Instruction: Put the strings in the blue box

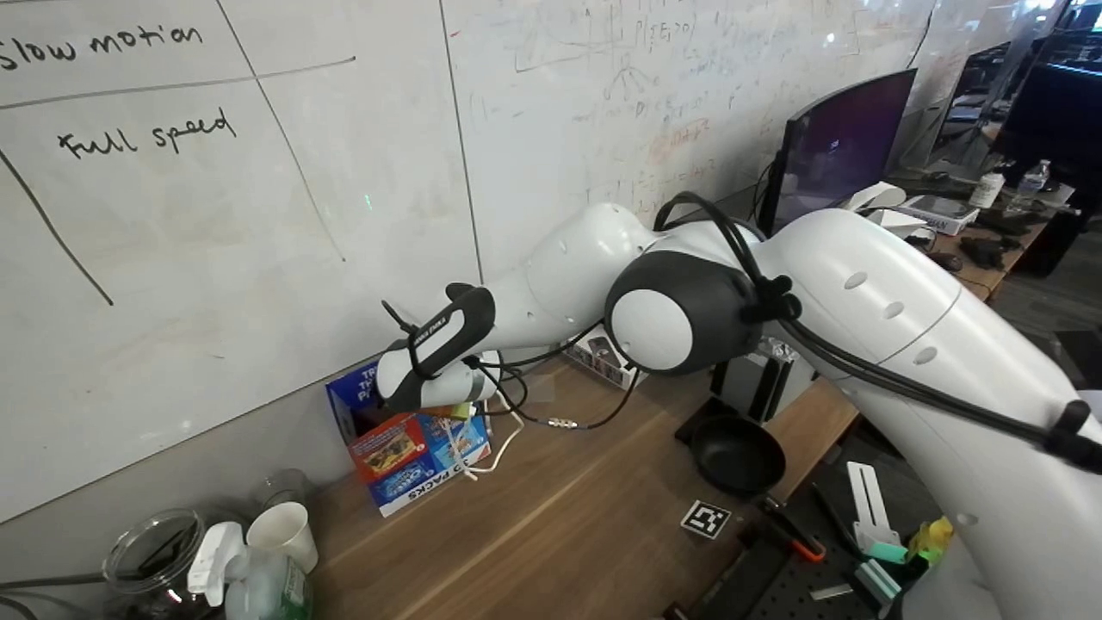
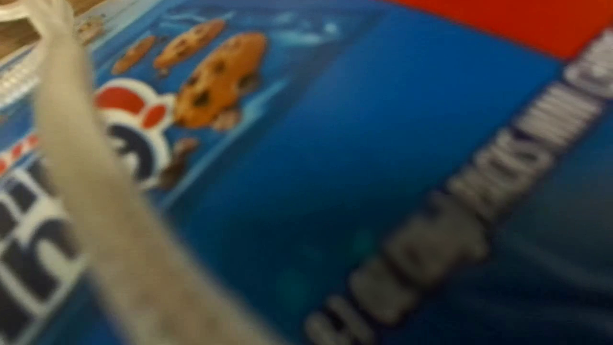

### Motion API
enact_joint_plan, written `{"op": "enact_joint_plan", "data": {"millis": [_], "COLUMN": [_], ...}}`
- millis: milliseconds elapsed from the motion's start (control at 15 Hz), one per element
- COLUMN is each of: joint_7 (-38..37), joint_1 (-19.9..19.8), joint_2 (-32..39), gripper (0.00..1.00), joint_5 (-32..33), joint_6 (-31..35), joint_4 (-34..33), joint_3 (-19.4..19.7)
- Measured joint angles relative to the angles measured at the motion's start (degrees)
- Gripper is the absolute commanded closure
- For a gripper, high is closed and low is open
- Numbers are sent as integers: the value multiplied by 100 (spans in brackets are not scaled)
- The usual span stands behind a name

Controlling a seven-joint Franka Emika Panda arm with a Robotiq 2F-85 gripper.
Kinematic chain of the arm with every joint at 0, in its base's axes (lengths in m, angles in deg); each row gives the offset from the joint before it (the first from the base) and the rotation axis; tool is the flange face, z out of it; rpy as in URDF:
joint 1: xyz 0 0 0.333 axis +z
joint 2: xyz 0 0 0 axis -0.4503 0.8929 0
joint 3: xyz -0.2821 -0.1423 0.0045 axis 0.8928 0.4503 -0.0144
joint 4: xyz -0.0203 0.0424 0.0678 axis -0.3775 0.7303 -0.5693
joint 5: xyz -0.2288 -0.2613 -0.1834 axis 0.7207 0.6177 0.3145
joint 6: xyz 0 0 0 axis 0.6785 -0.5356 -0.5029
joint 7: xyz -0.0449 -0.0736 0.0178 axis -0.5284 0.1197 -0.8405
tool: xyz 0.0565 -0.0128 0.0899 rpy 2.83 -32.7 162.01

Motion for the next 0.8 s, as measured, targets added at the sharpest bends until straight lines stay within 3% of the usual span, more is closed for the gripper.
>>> {"op": "enact_joint_plan", "data": {"millis": [400, 800], "joint_7": [-405, -1272], "joint_1": [864, 2330], "joint_2": [-387, -754], "gripper": [0, 0], "joint_5": [550, 1481], "joint_6": [18, 58], "joint_4": [341, 953], "joint_3": [1017, 2789]}}
